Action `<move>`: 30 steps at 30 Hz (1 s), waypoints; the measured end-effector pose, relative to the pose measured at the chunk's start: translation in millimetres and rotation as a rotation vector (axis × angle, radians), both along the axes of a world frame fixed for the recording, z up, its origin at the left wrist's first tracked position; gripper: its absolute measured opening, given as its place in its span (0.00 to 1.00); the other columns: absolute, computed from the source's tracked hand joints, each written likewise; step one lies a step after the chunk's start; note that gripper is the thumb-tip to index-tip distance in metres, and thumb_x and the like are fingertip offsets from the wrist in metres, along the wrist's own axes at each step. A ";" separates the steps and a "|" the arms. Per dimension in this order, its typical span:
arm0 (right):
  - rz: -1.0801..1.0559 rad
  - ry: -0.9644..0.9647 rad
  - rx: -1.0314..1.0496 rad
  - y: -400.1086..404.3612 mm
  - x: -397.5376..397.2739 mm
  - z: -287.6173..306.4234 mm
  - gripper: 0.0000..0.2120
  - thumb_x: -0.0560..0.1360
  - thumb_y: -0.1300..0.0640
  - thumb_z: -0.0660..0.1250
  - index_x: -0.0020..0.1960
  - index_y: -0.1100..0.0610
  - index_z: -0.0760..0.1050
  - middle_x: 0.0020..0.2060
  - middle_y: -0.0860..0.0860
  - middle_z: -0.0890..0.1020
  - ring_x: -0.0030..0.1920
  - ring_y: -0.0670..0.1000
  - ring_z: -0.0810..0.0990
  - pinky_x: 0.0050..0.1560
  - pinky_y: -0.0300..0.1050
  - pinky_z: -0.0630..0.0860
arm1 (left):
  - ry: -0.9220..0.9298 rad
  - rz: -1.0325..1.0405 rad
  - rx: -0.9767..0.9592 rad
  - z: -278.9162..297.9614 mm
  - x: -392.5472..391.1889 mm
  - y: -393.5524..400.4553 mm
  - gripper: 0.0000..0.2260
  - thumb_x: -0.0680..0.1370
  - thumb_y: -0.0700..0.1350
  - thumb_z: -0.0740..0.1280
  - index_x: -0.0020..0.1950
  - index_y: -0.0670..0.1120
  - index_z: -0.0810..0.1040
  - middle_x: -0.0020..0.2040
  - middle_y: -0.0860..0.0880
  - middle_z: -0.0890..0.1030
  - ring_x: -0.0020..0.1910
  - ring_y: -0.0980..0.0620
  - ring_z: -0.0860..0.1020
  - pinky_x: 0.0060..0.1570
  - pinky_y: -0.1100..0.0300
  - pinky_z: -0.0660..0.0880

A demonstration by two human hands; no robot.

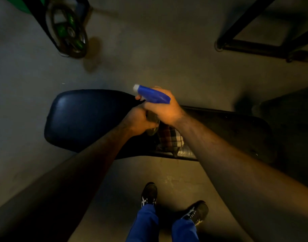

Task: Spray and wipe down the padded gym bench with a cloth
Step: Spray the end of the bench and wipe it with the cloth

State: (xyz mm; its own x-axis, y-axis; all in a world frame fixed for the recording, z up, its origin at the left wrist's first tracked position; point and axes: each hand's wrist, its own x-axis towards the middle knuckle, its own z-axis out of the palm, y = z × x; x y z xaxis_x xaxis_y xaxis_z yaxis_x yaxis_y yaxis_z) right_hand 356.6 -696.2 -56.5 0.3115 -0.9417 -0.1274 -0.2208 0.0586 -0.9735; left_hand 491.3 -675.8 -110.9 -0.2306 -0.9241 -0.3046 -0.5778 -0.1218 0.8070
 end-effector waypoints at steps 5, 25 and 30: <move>0.025 0.144 0.022 -9.0 5.2 -25.3 0.19 0.64 0.51 0.73 0.50 0.63 0.82 0.50 0.62 0.83 0.51 0.59 0.83 0.58 0.61 0.78 | -0.106 0.009 -0.065 -14.2 10.3 -8.2 0.25 0.68 0.43 0.78 0.63 0.45 0.75 0.56 0.47 0.80 0.56 0.50 0.78 0.55 0.55 0.75; -0.175 0.293 0.115 49.2 -44.5 -46.5 0.33 0.73 0.46 0.75 0.75 0.46 0.68 0.71 0.45 0.71 0.69 0.43 0.70 0.66 0.41 0.70 | -0.099 0.150 0.203 -26.9 5.8 21.9 0.19 0.72 0.47 0.75 0.60 0.51 0.75 0.52 0.54 0.80 0.53 0.55 0.79 0.54 0.55 0.77; -0.258 0.437 0.202 87.5 -66.7 -82.2 0.25 0.77 0.55 0.71 0.73 0.49 0.71 0.68 0.47 0.75 0.64 0.44 0.75 0.54 0.33 0.74 | -0.185 0.316 0.246 -43.6 -1.9 53.3 0.21 0.76 0.47 0.72 0.67 0.45 0.72 0.49 0.55 0.71 0.45 0.59 0.72 0.46 0.60 0.70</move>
State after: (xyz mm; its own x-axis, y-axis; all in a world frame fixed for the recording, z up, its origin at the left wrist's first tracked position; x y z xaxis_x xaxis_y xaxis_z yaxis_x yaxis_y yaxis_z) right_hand 289.8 -608.7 -138.8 -0.0492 -0.9241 -0.3790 -0.5562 0.3406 -0.7580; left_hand 489.4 -622.5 -154.5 0.1310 -0.8353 -0.5339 -0.6130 -0.4915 0.6186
